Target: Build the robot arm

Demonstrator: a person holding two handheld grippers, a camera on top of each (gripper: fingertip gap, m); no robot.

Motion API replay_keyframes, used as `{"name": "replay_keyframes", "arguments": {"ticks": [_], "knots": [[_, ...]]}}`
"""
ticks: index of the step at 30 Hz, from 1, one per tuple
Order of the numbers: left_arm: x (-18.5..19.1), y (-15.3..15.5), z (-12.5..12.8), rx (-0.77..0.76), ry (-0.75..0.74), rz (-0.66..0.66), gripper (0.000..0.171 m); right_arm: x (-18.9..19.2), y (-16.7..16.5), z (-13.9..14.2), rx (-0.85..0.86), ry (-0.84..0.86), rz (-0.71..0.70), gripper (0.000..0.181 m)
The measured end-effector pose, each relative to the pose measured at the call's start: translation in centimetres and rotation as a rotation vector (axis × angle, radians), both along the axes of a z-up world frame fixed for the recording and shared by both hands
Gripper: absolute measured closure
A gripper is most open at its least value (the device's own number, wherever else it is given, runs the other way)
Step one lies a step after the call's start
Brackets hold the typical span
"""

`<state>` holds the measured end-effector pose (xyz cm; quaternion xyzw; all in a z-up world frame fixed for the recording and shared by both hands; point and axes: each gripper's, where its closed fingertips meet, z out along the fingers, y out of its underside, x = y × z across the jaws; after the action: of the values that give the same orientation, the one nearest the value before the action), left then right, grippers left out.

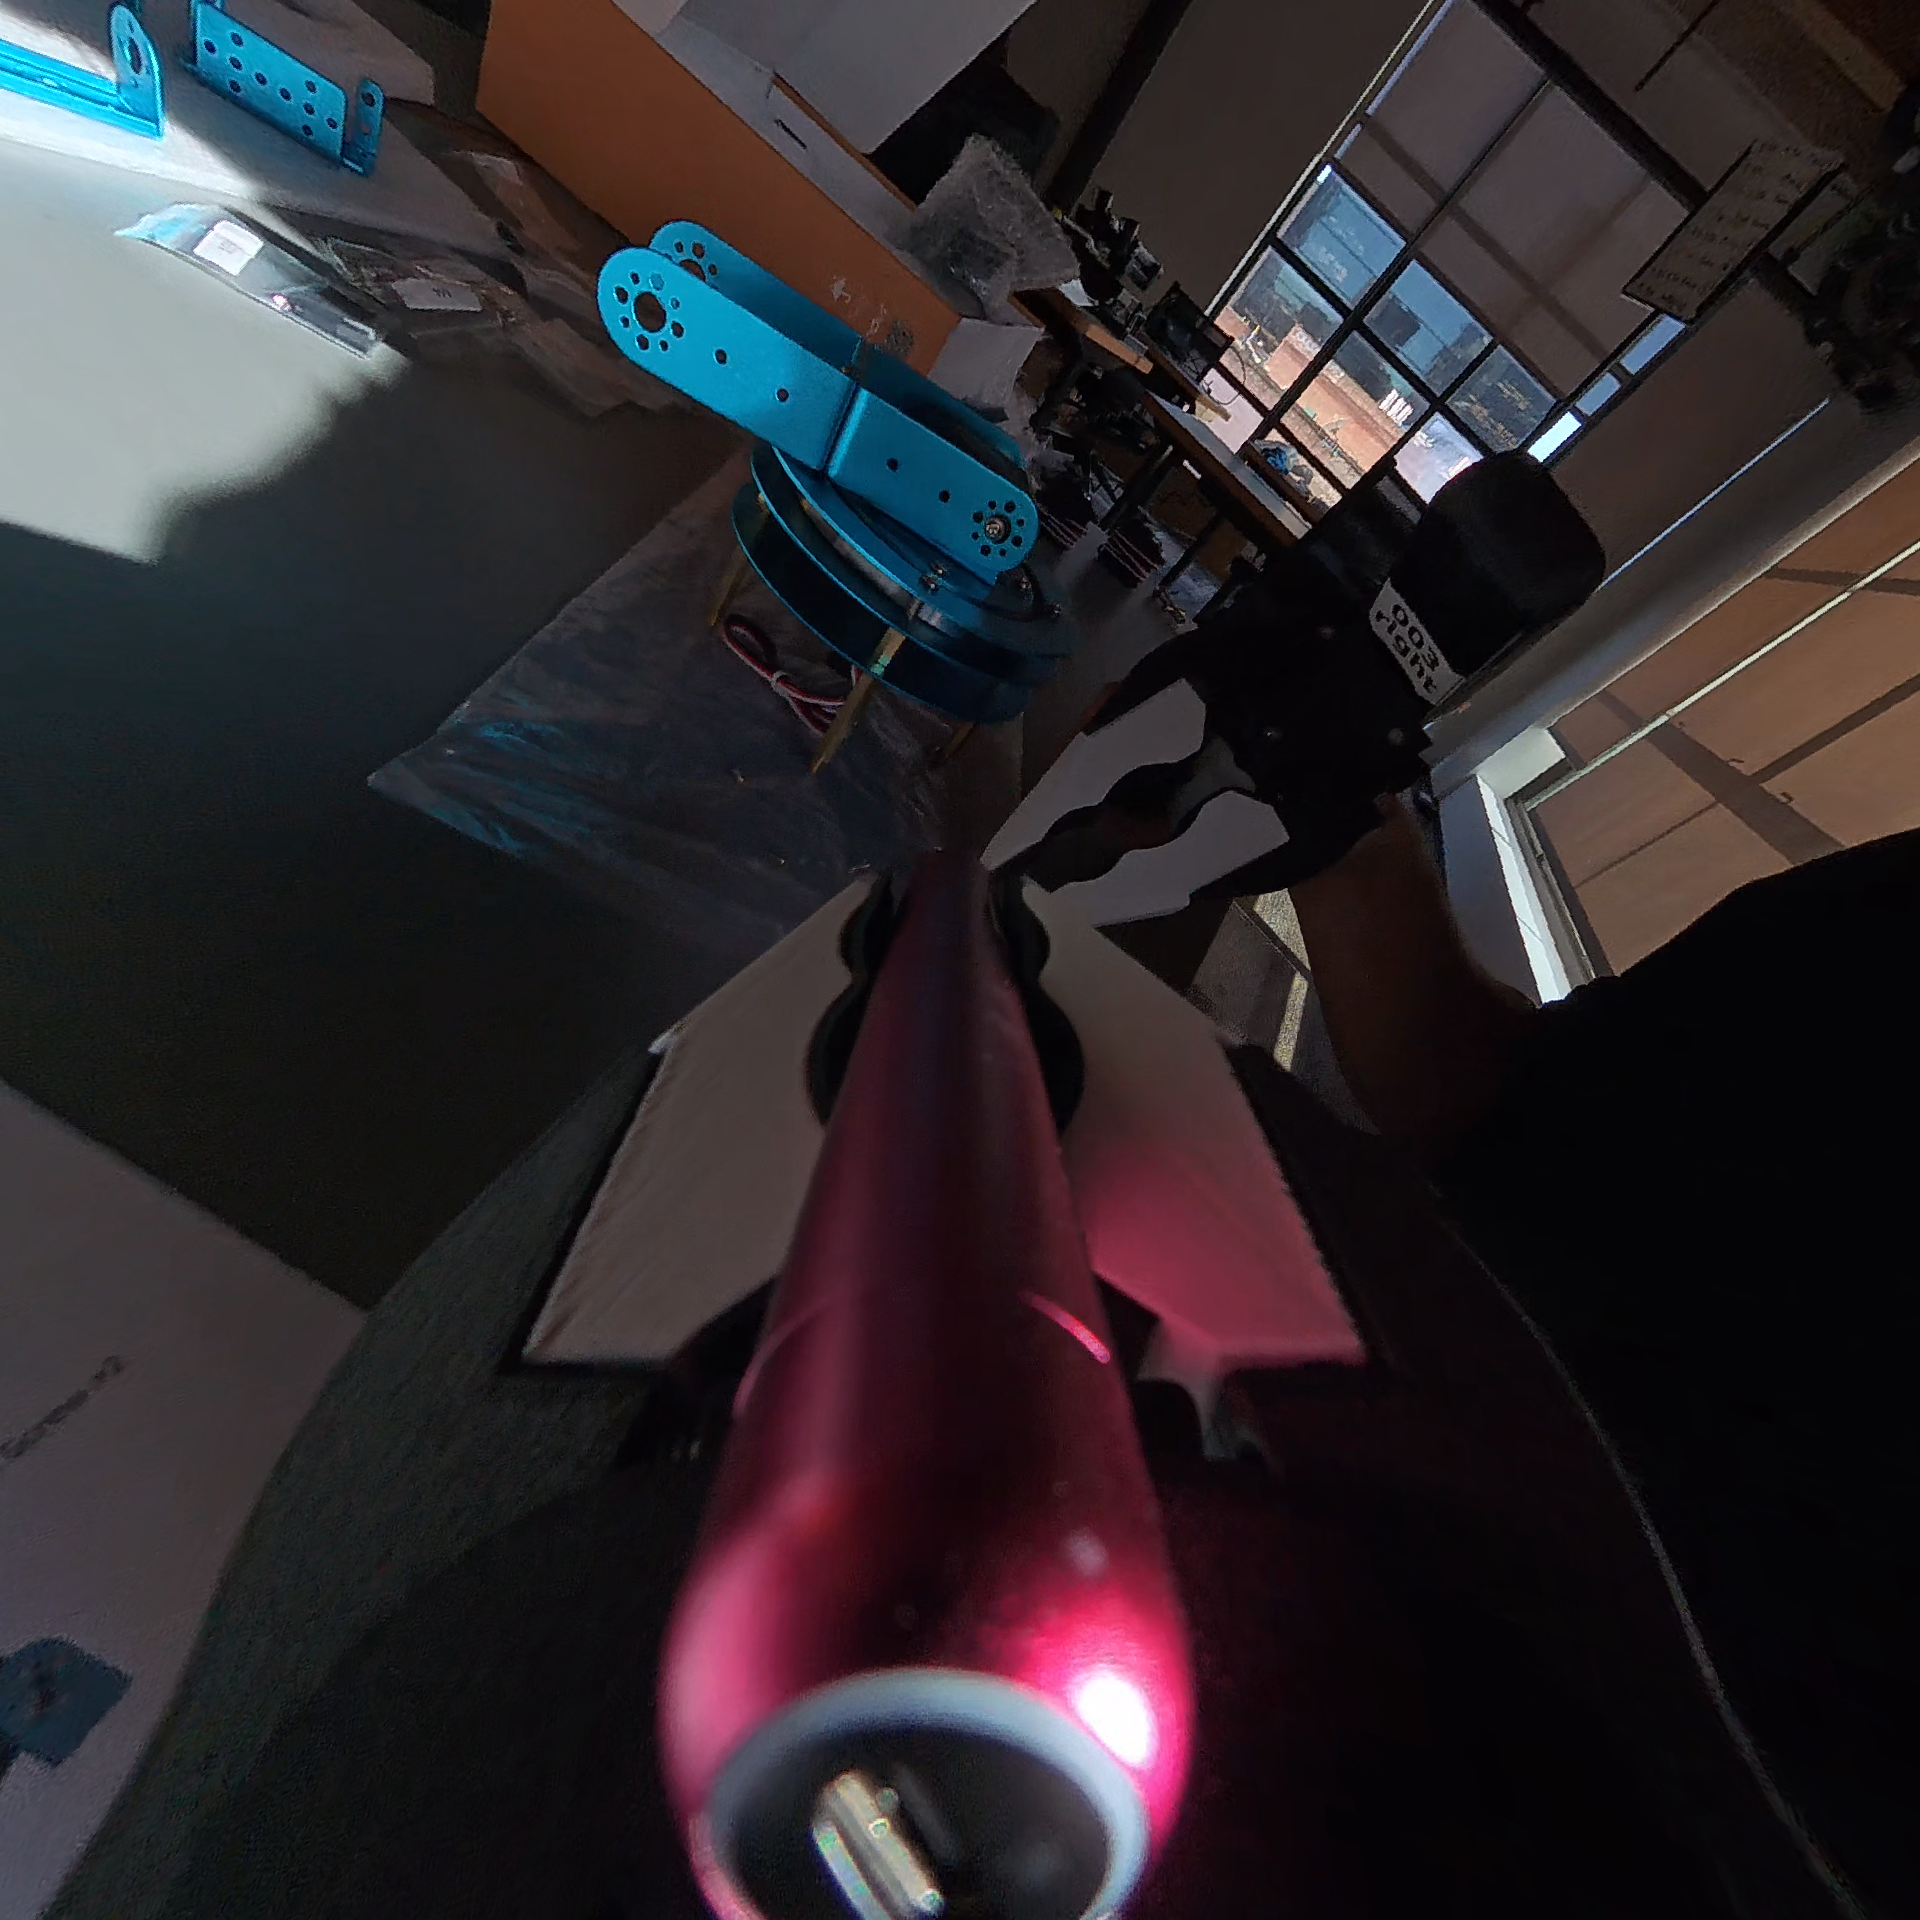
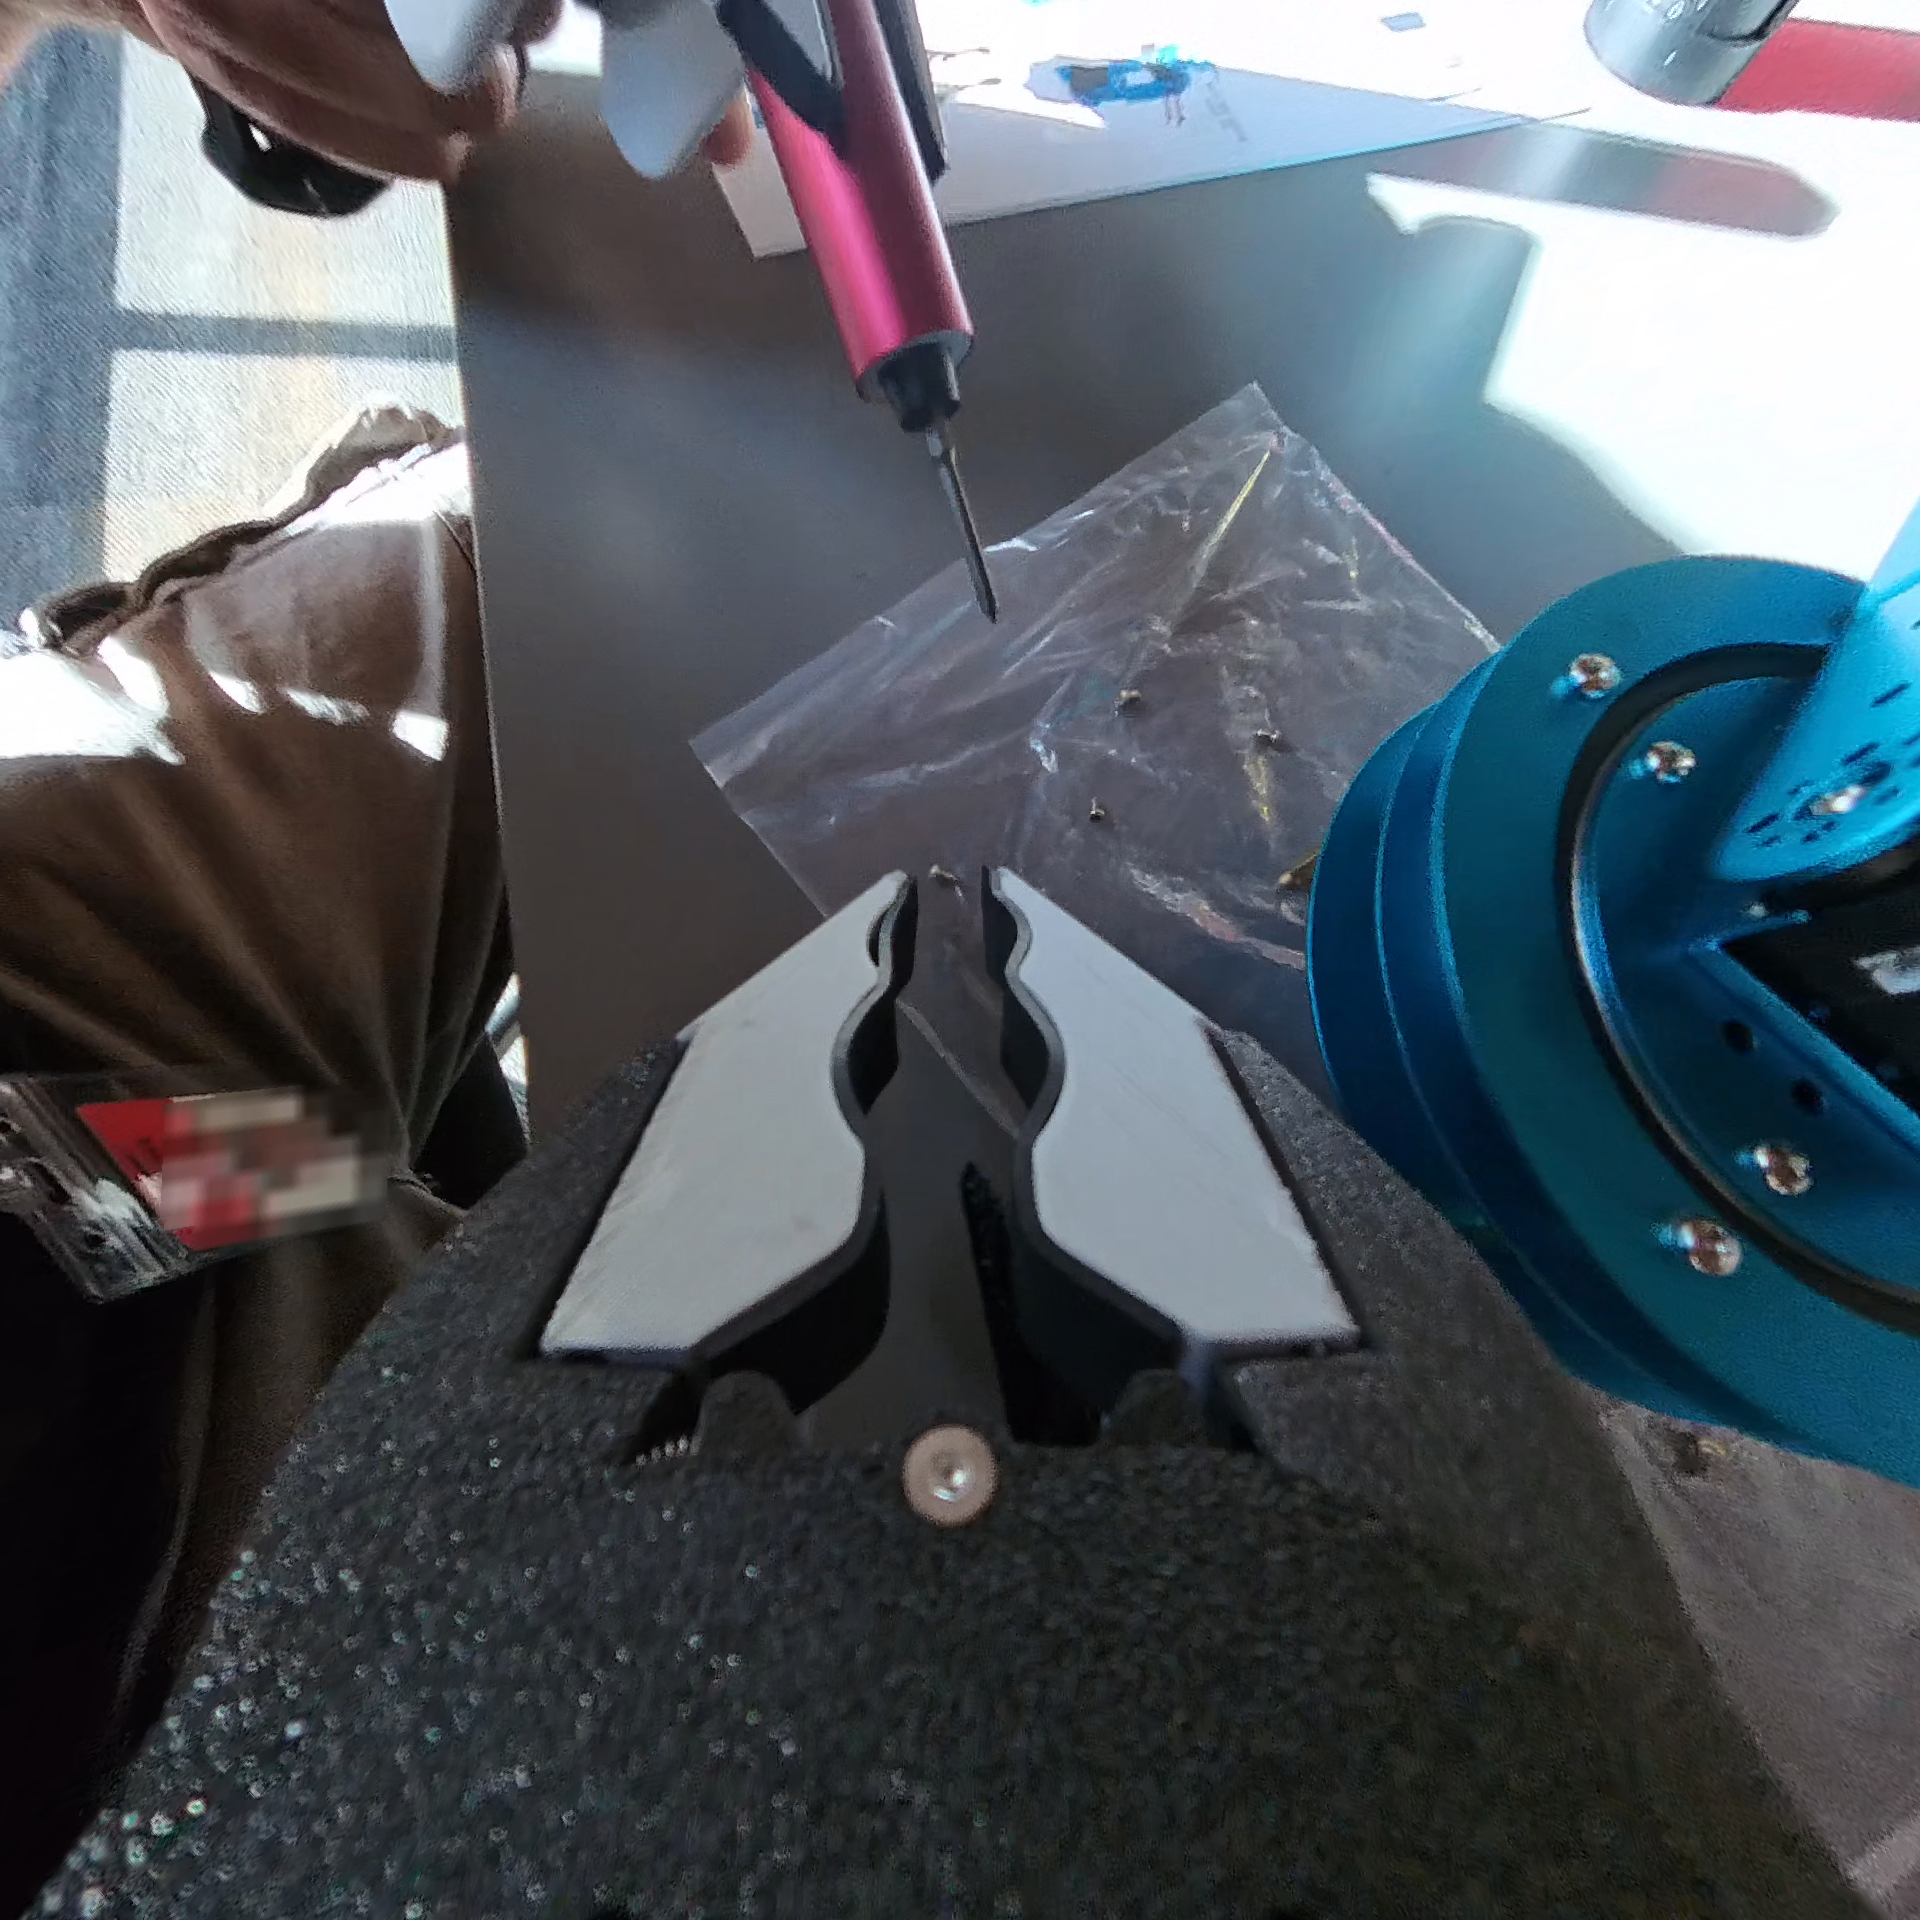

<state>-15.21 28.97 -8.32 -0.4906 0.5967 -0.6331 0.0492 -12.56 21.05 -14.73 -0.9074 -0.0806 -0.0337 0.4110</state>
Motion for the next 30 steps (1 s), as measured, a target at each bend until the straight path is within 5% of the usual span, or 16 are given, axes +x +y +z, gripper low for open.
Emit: {"name": "replay_keyframes", "arguments": {"ticks": [26, 30], "knots": [[-1.4, -0.3, 0.2, 0.055, -0.040, -0.022, 0.151, 0.0, 0.4, -1.3, -0.201, 0.008, 0.197, 0.174], [-1.6, -0.4, 0.1, 0.075, -0.045, -0.023, 0.151, -0.6, 0.1, 0.2, -0.225, 0.003, 0.262, 0.172]]}}
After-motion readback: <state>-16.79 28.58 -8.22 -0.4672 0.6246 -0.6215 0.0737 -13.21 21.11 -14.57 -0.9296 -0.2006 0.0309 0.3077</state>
